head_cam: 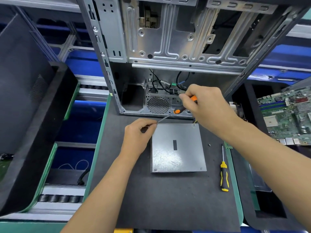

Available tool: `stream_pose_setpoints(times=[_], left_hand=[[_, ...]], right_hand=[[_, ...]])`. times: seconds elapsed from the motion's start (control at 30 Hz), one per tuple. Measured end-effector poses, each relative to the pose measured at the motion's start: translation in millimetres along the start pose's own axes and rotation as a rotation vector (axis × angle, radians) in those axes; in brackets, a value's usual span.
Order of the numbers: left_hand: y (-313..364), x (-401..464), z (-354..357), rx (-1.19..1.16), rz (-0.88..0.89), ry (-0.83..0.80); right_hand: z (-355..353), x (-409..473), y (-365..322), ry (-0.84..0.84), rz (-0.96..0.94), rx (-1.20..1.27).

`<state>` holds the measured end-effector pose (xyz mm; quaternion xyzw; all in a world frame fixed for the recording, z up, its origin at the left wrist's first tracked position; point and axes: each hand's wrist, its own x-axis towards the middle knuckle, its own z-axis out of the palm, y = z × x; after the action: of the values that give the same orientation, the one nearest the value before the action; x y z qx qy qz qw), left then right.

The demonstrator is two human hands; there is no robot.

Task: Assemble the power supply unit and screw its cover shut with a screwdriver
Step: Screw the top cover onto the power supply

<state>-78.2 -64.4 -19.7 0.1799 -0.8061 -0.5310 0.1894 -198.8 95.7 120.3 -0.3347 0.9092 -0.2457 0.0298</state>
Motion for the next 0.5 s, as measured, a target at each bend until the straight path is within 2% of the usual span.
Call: stream_pose_setpoints(times=[0.37, 0.5], left_hand=[[0.3, 2.9, 2.1, -0.029, -0.054, 0.007], [1.3, 3.0, 2.2, -0.028, -0.053, 0.006]], right_hand=[[1.0, 2.4, -2.2, -0.047, 0.002, -0.024], [-0.2, 3.9, -8.5, -0.057, -0.057, -0.074]])
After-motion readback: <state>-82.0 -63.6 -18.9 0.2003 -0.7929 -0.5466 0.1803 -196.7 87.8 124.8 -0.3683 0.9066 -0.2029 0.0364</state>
